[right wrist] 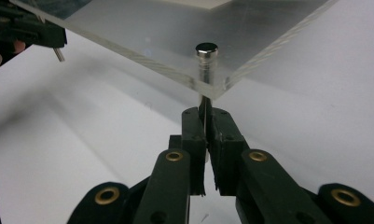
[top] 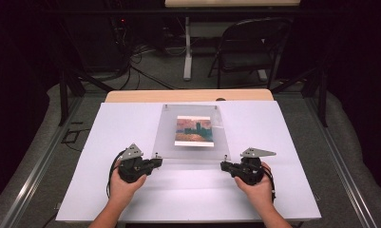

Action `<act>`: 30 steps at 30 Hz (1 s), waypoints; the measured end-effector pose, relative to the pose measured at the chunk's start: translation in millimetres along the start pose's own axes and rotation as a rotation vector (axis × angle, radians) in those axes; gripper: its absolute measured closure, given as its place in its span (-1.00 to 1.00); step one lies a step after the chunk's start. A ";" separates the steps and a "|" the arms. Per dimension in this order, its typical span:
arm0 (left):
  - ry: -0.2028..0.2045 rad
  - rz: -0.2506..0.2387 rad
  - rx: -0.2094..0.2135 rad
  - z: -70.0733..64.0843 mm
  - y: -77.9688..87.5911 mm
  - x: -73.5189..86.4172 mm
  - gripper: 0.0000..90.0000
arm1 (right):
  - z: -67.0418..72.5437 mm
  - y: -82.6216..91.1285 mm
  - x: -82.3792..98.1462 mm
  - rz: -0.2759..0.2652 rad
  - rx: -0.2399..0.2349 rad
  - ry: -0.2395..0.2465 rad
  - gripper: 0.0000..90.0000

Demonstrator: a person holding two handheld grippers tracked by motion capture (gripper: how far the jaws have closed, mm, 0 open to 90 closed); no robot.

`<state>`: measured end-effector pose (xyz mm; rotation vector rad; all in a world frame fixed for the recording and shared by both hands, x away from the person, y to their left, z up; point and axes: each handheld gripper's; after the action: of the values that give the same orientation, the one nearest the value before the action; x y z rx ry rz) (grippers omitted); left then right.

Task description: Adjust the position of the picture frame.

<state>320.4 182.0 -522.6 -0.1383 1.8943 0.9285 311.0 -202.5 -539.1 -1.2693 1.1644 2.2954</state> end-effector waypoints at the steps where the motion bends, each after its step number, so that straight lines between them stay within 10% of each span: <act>1: 0.005 0.005 -0.005 0.8 -0.6 1.3 0.90 | -2.0 -2.1 -1.0 -0.003 -0.006 -0.009 0.89; 30: 0.052 0.053 -0.039 22.0 -27.8 7.5 0.90 | -11.1 -26.8 -5.2 0.030 0.070 0.036 0.88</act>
<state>345.4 179.1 -548.7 -0.1373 1.9365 1.0074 335.7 -193.0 -552.1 -1.2809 1.2728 2.2401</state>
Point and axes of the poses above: each handheld gripper's, and its own axes: y roughly backward along the jaws, x roughly out of its underside, z roughly to its left, and after that the axes turned 2 degrees about x, right-handed
